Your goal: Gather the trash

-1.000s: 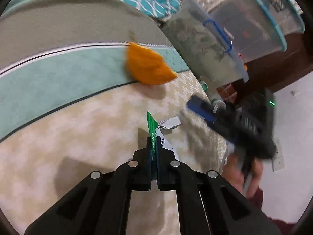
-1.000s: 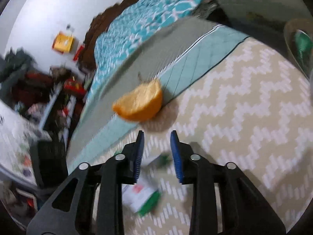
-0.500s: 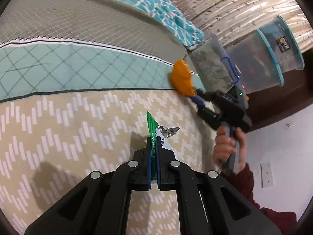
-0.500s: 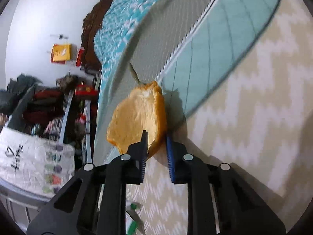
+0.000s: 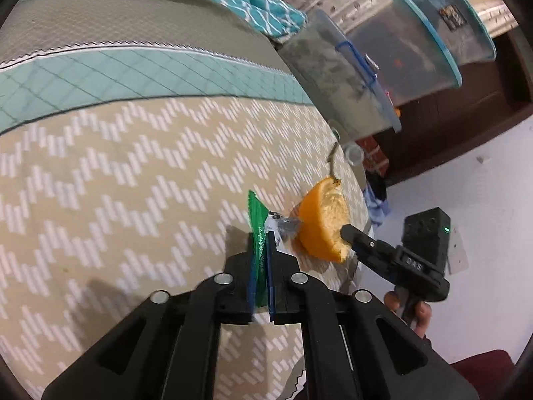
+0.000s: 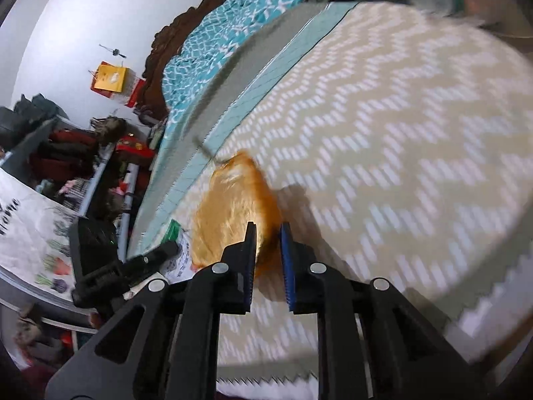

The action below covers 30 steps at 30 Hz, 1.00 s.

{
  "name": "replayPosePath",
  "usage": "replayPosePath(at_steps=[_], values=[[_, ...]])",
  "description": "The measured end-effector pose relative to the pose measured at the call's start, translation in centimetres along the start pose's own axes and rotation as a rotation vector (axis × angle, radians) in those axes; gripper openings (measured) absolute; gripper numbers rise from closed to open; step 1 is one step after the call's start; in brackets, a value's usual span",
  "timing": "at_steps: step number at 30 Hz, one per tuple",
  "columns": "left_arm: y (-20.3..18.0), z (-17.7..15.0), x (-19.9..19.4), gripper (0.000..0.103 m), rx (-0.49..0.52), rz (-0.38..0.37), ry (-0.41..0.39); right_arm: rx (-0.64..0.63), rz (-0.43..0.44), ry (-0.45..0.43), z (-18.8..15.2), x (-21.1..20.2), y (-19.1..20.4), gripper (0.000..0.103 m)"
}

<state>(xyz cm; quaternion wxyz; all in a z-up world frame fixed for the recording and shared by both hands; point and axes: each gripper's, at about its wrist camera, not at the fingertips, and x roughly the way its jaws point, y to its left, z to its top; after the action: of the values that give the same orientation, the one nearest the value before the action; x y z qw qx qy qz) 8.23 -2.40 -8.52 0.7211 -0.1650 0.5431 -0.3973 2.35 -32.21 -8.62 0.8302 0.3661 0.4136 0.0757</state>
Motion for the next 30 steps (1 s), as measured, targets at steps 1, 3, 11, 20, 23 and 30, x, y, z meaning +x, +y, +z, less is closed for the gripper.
replayPosePath(at_steps=[1, 3, 11, 20, 23, 30], values=[[-0.1, -0.1, 0.3, 0.007, 0.004, 0.006, 0.006, 0.0, 0.001, -0.004, 0.0, -0.2, -0.3, 0.025], [-0.2, -0.2, 0.6, 0.013, -0.004, 0.016, 0.01, 0.02, 0.007, -0.042, -0.3, -0.7, -0.8, 0.076], [-0.1, -1.3, -0.2, 0.04, -0.019, 0.061, -0.017, -0.014, 0.004, -0.059, 0.5, -0.7, -1.3, 0.073], [-1.0, -2.3, 1.2, 0.039, 0.019, 0.087, 0.02, -0.074, -0.014, -0.029, 2.2, 2.5, 0.3, 0.057], [-1.1, -2.3, 2.0, 0.007, 0.017, 0.089, 0.045, -0.086, -0.004, -0.001, 1.4, 3.3, 0.5, 0.024], [-3.8, -0.5, 2.9, 0.005, 0.063, 0.071, 0.044, 0.03, 0.065, -0.07, 1.6, -0.3, -3.3, 0.021]])
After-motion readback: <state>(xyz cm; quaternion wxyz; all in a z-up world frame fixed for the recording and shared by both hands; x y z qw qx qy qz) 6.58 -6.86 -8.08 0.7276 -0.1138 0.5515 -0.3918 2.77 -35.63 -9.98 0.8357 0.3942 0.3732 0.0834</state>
